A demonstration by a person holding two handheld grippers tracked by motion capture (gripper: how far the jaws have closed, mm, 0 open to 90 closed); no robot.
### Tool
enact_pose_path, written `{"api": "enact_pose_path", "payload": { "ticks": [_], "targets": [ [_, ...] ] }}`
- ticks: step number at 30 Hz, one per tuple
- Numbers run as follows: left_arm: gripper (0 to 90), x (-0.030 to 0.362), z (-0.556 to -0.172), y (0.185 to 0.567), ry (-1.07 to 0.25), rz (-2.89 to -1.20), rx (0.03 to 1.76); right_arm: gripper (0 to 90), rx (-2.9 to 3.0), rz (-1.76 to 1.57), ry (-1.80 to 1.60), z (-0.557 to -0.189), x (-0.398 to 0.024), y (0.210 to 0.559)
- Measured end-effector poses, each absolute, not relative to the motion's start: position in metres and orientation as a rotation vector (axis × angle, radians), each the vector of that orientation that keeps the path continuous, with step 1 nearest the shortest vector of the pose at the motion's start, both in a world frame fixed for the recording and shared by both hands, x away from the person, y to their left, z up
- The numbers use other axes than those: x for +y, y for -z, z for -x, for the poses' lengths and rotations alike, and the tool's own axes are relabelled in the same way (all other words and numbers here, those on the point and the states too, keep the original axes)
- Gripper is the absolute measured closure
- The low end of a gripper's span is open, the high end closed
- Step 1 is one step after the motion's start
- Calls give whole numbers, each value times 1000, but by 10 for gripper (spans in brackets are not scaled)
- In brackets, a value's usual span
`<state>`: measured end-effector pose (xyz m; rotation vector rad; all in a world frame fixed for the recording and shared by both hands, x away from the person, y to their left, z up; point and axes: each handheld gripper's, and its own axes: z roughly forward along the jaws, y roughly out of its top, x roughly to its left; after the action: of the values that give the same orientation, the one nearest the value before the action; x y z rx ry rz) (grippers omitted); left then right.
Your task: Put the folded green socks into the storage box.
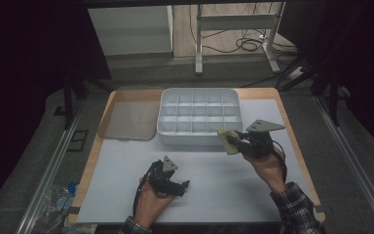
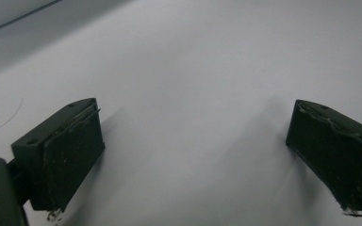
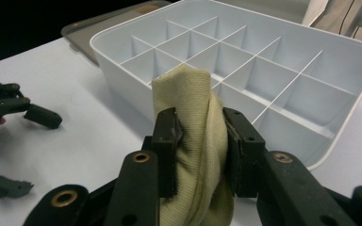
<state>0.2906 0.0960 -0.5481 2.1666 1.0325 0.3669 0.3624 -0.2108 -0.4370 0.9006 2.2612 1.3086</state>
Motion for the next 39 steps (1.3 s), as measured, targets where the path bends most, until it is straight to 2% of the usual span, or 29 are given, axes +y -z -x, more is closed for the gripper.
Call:
{"api": "enact_pose_path", "payload": {
  "ticks": [27,39],
  "targets": [
    [41,96,-291,548,-365,-2169,1031,686,2154,-945,-1290,-403,-210,427],
    [41,96,-290,548,-364,-2166,1033,683,2110,-961,-1239,-426,-211,437]
  ]
}}
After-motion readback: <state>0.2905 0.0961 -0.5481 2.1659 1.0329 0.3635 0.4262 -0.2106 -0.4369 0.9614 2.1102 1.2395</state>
